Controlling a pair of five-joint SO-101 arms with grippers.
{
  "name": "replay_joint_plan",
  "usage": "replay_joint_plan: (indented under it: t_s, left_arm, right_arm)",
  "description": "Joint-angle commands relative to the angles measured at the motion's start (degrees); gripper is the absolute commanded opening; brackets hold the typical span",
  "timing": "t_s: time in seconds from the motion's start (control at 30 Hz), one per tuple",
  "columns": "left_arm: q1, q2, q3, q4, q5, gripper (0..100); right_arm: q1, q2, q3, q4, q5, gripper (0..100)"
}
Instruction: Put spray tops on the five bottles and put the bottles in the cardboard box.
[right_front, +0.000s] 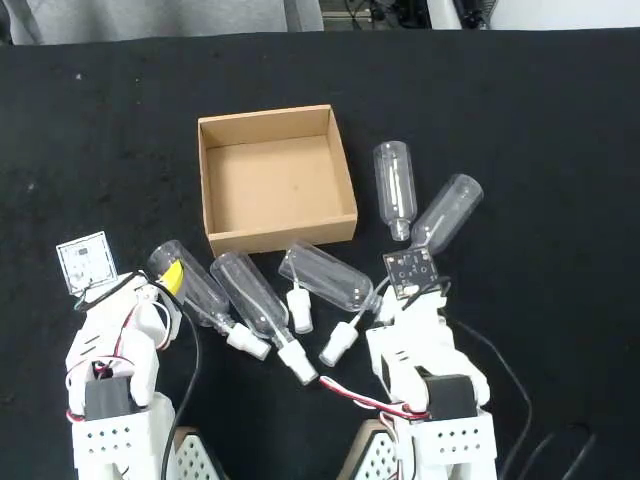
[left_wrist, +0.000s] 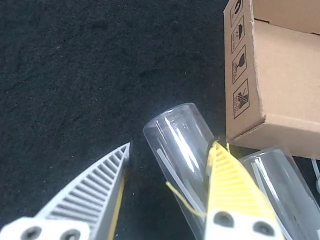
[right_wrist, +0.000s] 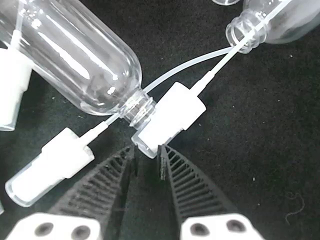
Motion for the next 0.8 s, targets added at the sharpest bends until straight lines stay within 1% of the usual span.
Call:
replay_joint_plan:
  t_s: [0.0, 0.77]
  left_arm:
    - [-0.13, -0.79, 1.27, 0.00, -0.09, 23]
    - [-0.04, -0.79, 1.27, 0.00, -0.09, 23]
  right_arm:
    - [1.32, -5.58, -0.22, 0.44, 0.26, 4.7]
    - [1.32, -5.58, -2.07, -0.09, 0.44, 4.7]
